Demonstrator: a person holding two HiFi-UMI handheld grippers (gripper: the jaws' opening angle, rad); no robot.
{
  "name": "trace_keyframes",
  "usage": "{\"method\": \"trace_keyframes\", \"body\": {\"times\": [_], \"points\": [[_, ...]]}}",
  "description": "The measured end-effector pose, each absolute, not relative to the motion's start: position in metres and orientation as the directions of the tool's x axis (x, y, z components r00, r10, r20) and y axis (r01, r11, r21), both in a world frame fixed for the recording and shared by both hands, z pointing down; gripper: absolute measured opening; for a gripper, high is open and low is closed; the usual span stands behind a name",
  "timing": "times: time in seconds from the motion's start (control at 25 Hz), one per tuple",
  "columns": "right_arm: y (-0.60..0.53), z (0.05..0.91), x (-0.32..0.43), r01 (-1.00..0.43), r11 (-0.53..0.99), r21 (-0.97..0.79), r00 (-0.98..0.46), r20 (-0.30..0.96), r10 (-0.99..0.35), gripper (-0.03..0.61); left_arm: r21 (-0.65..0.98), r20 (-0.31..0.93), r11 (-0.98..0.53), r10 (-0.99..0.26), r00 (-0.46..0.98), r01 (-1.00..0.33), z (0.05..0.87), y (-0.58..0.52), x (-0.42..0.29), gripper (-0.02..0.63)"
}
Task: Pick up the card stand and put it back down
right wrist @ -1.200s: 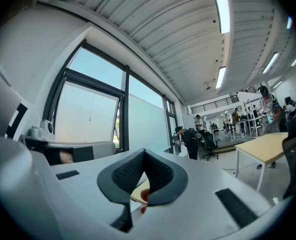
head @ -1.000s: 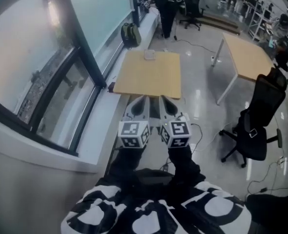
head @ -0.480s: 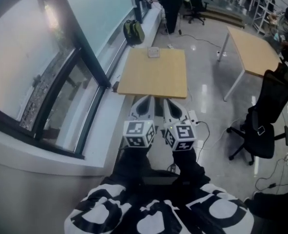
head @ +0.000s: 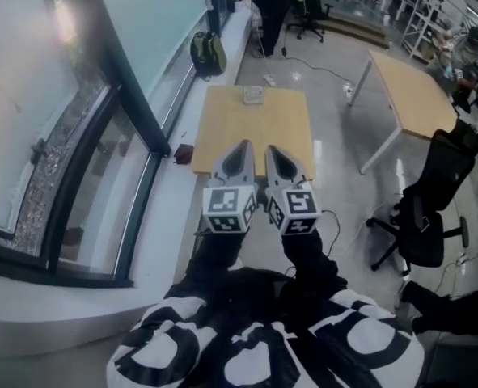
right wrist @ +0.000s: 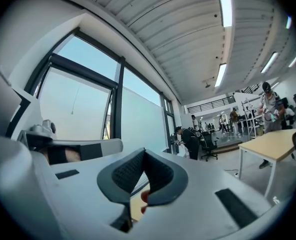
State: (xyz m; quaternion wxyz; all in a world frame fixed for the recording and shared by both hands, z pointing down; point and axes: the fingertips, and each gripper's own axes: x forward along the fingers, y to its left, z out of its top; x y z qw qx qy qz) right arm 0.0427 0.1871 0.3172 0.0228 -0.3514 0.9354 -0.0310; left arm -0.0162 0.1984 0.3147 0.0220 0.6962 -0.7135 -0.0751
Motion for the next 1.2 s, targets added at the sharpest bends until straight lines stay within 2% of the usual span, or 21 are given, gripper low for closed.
{"method": "trace_keyframes", "body": {"times": [0.24, 0.64, 1.2], "points": [[0.149, 0.329, -0.014, -0.696, 0.717, -0.028, -0.718, -0.002, -0.696, 0.02, 0.157, -0.04, 0.048, -0.998, -0.055, -0.986, 0.335, 0.171, -0.089, 0.003], [0.082, 0.357, -0.022, -0.757, 0.65, -0.06, -0.653, 0.076, -0.754, 0.018, 0.152, 0.009, 0.018, -1.0, -0.017, -0.988, 0.36, 0.116, -0.123, 0.003], [-0.051, 0.324, -0.053, -0.668, 0.741, -0.066, -0.742, -0.017, -0.67, 0.02, 0.073, 0.0, 0.066, -0.998, -0.066, -0.995, 0.333, -0.021, -0.139, 0.003]]}}
